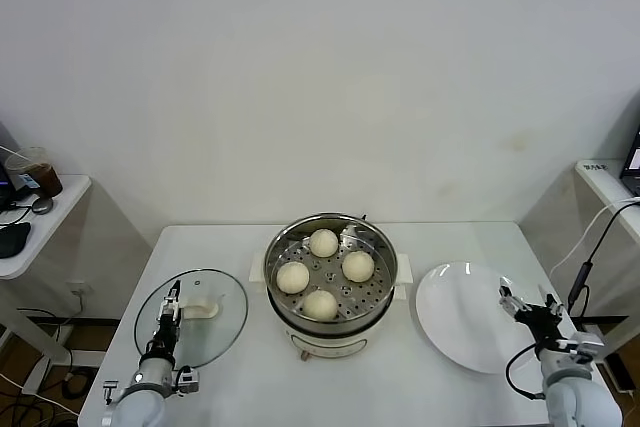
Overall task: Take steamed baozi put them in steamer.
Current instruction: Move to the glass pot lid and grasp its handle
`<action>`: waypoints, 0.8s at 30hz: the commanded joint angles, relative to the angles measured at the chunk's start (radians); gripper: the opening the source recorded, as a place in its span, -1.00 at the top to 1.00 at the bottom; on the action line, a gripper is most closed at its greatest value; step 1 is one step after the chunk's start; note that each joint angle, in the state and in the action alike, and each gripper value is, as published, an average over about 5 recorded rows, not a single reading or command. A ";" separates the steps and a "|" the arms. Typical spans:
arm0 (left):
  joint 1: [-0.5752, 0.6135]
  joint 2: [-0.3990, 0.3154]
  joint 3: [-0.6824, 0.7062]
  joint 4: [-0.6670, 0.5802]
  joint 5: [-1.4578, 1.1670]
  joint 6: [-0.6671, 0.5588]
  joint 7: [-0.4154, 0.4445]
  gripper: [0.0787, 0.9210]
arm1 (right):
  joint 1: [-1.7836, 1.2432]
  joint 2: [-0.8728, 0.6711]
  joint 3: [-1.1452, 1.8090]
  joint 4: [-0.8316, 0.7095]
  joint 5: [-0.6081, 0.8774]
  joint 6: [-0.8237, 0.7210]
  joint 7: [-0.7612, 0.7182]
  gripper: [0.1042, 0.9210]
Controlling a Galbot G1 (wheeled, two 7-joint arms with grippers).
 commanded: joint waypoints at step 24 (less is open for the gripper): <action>-0.088 -0.001 0.031 0.117 -0.098 0.010 -0.056 -0.77 | -0.004 0.008 -0.024 -0.037 -0.055 0.022 0.002 -0.76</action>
